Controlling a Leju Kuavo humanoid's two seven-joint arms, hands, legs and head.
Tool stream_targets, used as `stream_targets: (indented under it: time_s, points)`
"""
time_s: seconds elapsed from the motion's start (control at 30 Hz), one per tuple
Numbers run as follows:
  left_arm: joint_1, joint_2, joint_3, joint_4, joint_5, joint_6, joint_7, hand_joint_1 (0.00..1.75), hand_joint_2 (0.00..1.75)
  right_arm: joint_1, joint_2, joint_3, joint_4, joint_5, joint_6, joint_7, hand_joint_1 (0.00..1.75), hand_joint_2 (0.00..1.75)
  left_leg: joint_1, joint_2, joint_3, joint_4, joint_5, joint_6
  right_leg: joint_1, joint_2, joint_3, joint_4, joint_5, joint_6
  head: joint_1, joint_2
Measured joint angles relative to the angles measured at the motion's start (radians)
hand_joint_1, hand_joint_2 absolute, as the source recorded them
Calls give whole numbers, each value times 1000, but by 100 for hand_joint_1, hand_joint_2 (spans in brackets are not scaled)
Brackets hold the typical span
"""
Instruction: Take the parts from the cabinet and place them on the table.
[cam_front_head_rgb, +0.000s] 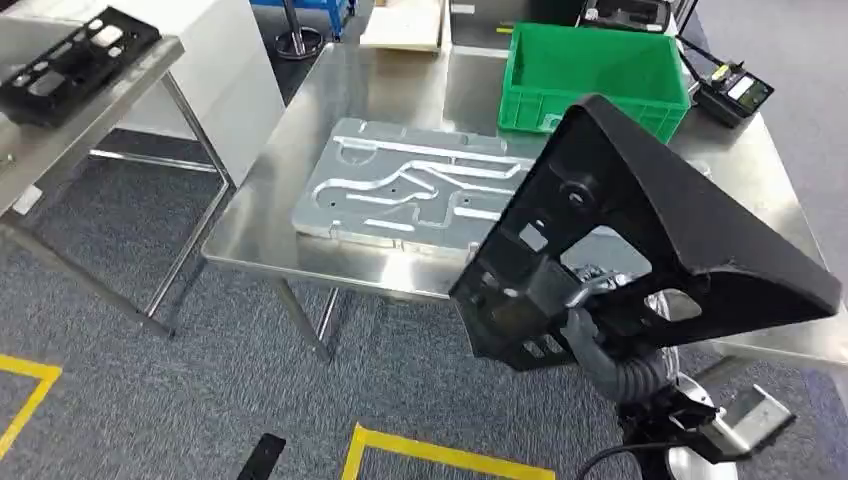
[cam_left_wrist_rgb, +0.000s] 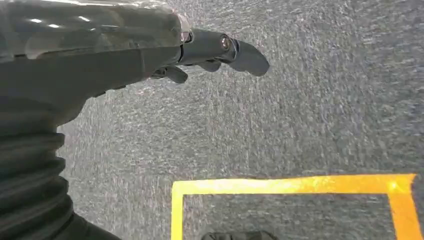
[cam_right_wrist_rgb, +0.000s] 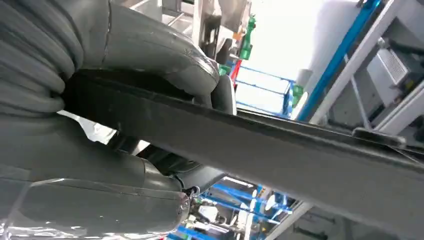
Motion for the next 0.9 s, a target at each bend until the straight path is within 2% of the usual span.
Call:
stream_targets:
  time_s: [0.03, 0.07, 0.1, 0.13, 0.17, 0.2, 0.23, 0.27, 0.3, 0.33, 0.37, 0.4, 0.43, 0.47, 0.53, 0.57, 0.6, 0.63, 0.67, 0.7, 0.73, 0.77, 0.8, 0.83, 0.87, 0.9]
  points:
    - [-2, 0, 0, 0, 2, 0, 0, 0, 175, -5, 0, 0, 3, 0, 3, -2, 175, 175, 1, 0, -2, 15, 1, -2, -4, 3, 11, -1, -3, -6, 0, 0]
    - [-3, 0, 0, 0, 3, 1, -1, 0, 175, -9, 0, 0, 3, -1, 5, -4, 175, 175, 3, 1, -28, 65, 11, -9, -5, 1, 25, -7, -10, -13, 0, 0]
    - [-5, 0, 1, 0, 3, 2, -2, 0, 175, -14, 1, 0, 5, -2, 7, -4, 175, 175, 4, 1, -67, 130, 9, -14, -6, -1, 34, -9, -17, -18, 0, 0]
    - [-5, 0, 2, 0, 5, 2, -3, 0, 175, -19, 1, 0, 8, -3, 9, -5, 175, 175, 6, 1, -115, 199, -12, -17, -5, -1, 41, -9, -23, -21, 0, 0]
    - [-3, 0, 2, 0, 5, 3, -3, 0, 175, -22, 1, 0, 12, -3, 12, -5, 175, 175, 7, 1, -164, 263, -49, -20, -4, -1, 49, -9, -31, -21, 0, 0]
    - [0, 0, 3, 0, 6, 3, -3, 0, 175, -23, 1, 0, 16, -4, 13, -6, 175, 175, 7, 1, -203, 303, -81, -22, -2, 0, 57, -9, -40, -23, 0, 0]
    - [3, 0, 3, 0, 6, 3, -3, 0, 175, -23, 1, 0, 21, -4, 14, -6, 175, 175, 7, 1, -230, 314, -101, -21, -1, 2, 68, -9, -49, -23, 0, 0]
    - [5, 0, 3, 0, 6, 5, -3, 0, 175, -23, 1, 0, 25, -4, 16, -6, 175, 175, 7, 1, -236, 290, -92, -17, 0, 3, 81, -9, -58, -22, 0, 0]
    - [5, 0, 3, 0, 7, 6, -3, 0, 175, -25, 1, 0, 29, -5, 16, -6, 175, 175, 6, 1, -227, 234, -54, -13, 2, 4, 96, -9, -68, -22, 0, 0]
    - [5, 0, 4, 0, 7, 6, -4, 0, 175, -28, 1, 0, 31, -6, 17, -7, 175, 175, 3, 1, -209, 156, 11, -4, 4, 3, 112, -9, -78, -21, 0, 0]
    - [6, 0, 4, 0, 8, 7, -5, 0, 175, -32, 1, 0, 34, -8, 19, -8, 175, 175, -2, 2, -191, 80, 88, 12, 4, 2, 120, -12, -87, -20, 0, 0]
    - [7, 2, 4, 0, 9, 9, -5, 0, 175, -37, 1, 0, 37, -11, 20, -10, 175, 175, -11, 2, -192, 28, 149, 26, 7, 4, 128, -7, -93, -16, 0, 0]
    - [7, 3, 5, 0, 10, 9, -7, 0, 175, -38, 1, 0, 41, -13, 20, -12, 175, 175, -12, 3, -189, 26, 126, 23, 7, 9, 127, -10, -97, -9, 0, 0]
    - [7, 2, 5, 0, 12, 10, -12, 0, 175, -39, 1, 0, 42, -16, 20, -13, 175, 175, -14, 3, -185, 27, 139, 23, 5, 8, 127, -11, -102, -2, 0, 0]
    - [6, 2, 5, 0, 16, 11, -24, 0, 175, -41, 1, 0, 43, -16, 18, -14, 175, 175, -13, 1, -179, 16, 138, 30, 7, 7, 137, -23, -106, 11, 0, 0]
    - [7, -2, 5, 0, 16, 11, -24, 0, 175, -44, 0, 0, 43, -12, 15, -13, 175, 175, -3, 3, -164, 1, 142, 32, 4, 4, 141, -18, -115, 15, 0, 0]
    - [6, -2, 5, 0, 15, 12, -25, 0, 175, -51, -3, 0, 43, -10, 13, -14, 175, 175, -2, 3, -156, -6, 139, 37, 6, 3, 126, 17, -133, 18, 0, 0]
    - [5, -2, 6, 0, 14, 13, -25, 0, 175, -58, -6, 0, 43, -5, 8, -13, 175, 175, -3, 4, -153, -7, 136, 42, 6, 3, 88, 81, -164, 18, 0, 0]
    - [4, -2, 6, 0, 12, 13, -25, 0, 175, -65, -14, 0, 45, 5, 0, -11, 175, 175, -5, 4, -150, -6, 130, 46, 4, 3, 36, 167, -198, 21, 0, 0]
    - [4, -2, 7, 0, 7, 11, -25, 0, 175, -76, -23, 0, 47, 21, -10, -4, 175, 175, -6, 3, -148, -5, 125, 47, 3, 2, -12, 239, -218, 24, 0, 0]
    - [5, -2, 7, 0, 5, 5, -25, 0, 175, -95, -33, 0, 51, 41, -18, 7, 175, 175, -7, 3, -146, -3, 121, 47, 3, 2, -45, 274, -213, 27, 0, 0]
    - [5, -2, 7, 0, 2, -1, -24, 0, 175, -123, -49, 0, 58, 61, -31, 19, 175, 175, -7, 2, -142, -1, 116, 46, 3, 2, -54, 263, -183, 28, 0, 0]
    - [5, -3, 8, 0, -1, -8, -24, 0, 175, -160, -63, 0, 64, 88, -48, 29, 175, 175, -7, 1, -138, 4, 110, 45, 3, 2, -44, 215, -134, 28, 0, 0]
    - [3, -4, 8, 0, -6, -19, -24, 0, 175, -219, -89, 0, 79, 135, -78, 45, 175, 175, -7, 1, -134, 11, 102, 43, 2, 2, -13, 122, -67, 26, 0, 0]
    - [0, -4, 8, 0, -7, -25, -24, 0, 175, -273, -108, 0, 94, 179, -113, 63, 175, 175, -7, 1, -131, 19, 94, 39, 2, 2, 16, 45, -20, 23, 1, 0]
    - [-1, -4, 8, 0, -10, -29, -25, 0, 175, -329, -128, 2, 118, 223, -149, 79, 175, 175, -7, 1, -134, 23, 88, 36, 4, 3, 28, 16, -24, 18, 0, 0]
